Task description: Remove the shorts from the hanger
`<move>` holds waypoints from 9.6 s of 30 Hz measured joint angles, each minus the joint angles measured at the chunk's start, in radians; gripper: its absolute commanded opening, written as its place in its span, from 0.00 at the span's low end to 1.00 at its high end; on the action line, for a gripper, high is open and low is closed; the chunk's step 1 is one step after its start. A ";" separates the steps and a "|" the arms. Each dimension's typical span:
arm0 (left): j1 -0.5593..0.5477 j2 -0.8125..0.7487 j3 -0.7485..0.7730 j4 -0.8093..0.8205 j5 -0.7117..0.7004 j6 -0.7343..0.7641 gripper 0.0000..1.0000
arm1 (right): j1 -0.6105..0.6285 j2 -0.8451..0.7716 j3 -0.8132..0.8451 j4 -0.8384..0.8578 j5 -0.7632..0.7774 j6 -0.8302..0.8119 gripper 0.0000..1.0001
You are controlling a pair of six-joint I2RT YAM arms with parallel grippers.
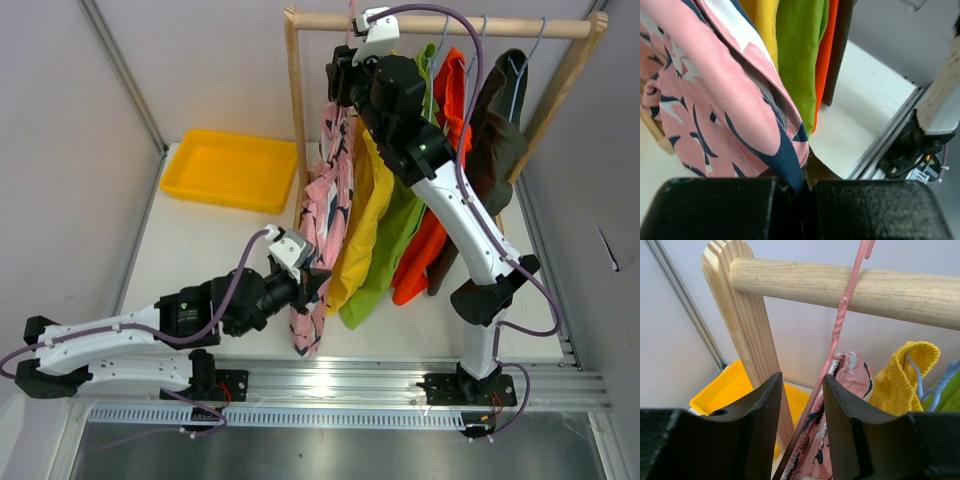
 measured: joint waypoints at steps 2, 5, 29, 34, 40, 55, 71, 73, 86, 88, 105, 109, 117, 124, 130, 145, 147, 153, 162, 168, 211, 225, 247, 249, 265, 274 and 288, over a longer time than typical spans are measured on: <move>-0.005 0.000 -0.030 0.003 -0.026 -0.014 0.00 | 0.000 0.000 0.000 -0.008 -0.005 0.005 0.00; -0.010 0.005 -0.041 0.005 -0.059 -0.024 0.00 | 0.000 -0.001 0.000 -0.029 -0.005 0.016 0.00; 0.501 0.438 0.519 -0.097 0.068 0.120 0.00 | 0.338 -0.507 -0.393 -0.216 0.097 0.316 0.00; 0.500 0.427 0.594 -0.229 0.188 0.116 0.00 | 0.318 -0.446 -0.355 -0.245 0.070 0.299 0.00; 0.452 0.302 0.611 -0.366 0.406 0.110 0.00 | 0.233 -0.398 -0.316 -0.262 -0.015 0.266 0.00; 0.345 0.088 0.914 -0.872 -0.094 0.047 0.00 | 0.069 -0.418 -0.484 -0.241 -0.163 0.257 0.00; 0.506 0.340 1.261 -0.738 -0.499 0.290 0.00 | 0.064 -0.623 -0.689 -0.127 -0.337 0.180 0.00; 0.569 0.385 1.276 -0.673 -0.500 0.348 0.00 | 0.061 -0.632 -0.696 -0.127 -0.352 0.168 0.00; 1.093 0.776 1.460 -0.541 -0.141 0.293 0.00 | 0.063 -0.645 -0.763 -0.192 -0.458 0.116 0.99; 1.149 0.835 1.491 -0.504 -0.053 0.269 0.00 | 0.062 -0.654 -0.797 -0.191 -0.461 0.121 0.99; 1.285 1.186 1.491 0.173 0.204 0.212 0.06 | 0.074 -0.726 -1.045 -0.056 -0.584 0.188 0.99; 1.297 1.229 1.358 0.184 0.206 0.152 0.99 | 0.080 -0.745 -0.993 -0.081 -0.586 0.177 0.99; 1.336 1.330 1.179 -0.033 0.265 -0.004 0.99 | 0.081 -0.761 -0.718 -0.163 -0.558 0.155 0.99; 1.342 1.155 1.060 -0.140 0.321 -0.040 1.00 | 0.081 -0.796 -0.628 -0.190 -0.544 0.166 0.99; 1.332 0.731 0.850 -0.089 0.380 -0.050 0.99 | 0.069 -0.766 -0.577 -0.241 -0.458 0.140 0.97; 1.271 0.200 0.293 -0.037 0.481 -0.048 0.99 | -0.082 -0.586 -0.540 -0.281 -0.262 0.101 0.78; 1.270 0.164 0.255 -0.047 0.489 -0.047 0.99 | -0.091 -0.573 -0.541 -0.278 -0.261 0.102 0.73; 1.270 0.077 0.193 -0.047 0.503 -0.045 0.99 | -0.105 -0.566 -0.577 -0.251 -0.263 0.113 0.30; 1.270 0.015 0.141 -0.065 0.540 -0.037 0.99 | -0.126 -0.560 -0.623 -0.246 -0.265 0.136 0.00; 1.197 -0.051 0.148 -0.094 0.597 -0.024 0.99 | -0.129 -0.563 -0.615 -0.256 -0.244 0.134 0.00; -0.168 0.768 0.720 0.090 -0.050 0.111 0.74 | -0.095 -0.815 -0.504 -0.486 -0.108 0.290 0.00; -0.195 0.805 0.642 0.210 -0.091 0.109 0.00 | -0.095 -0.787 -0.499 -0.498 -0.124 0.296 0.00; -0.414 0.795 0.446 0.164 -0.296 0.002 0.00 | -0.097 -0.743 -0.408 -0.644 -0.153 0.300 0.00; -0.366 0.798 0.491 0.139 -0.290 0.006 0.00 | -0.098 -0.770 -0.409 -0.651 -0.174 0.323 0.00; -0.209 0.876 0.883 -0.068 -0.246 0.085 0.00 | -0.099 -0.855 -0.178 -0.952 -0.251 0.404 0.00; -0.401 0.917 0.780 -0.193 -0.216 -0.016 0.00 | -0.100 -0.631 -0.020 -0.901 -0.228 0.346 0.00; -0.577 0.526 0.285 -0.491 -0.374 -0.468 0.00 | -0.187 -0.404 -0.021 -0.704 -0.298 0.304 0.00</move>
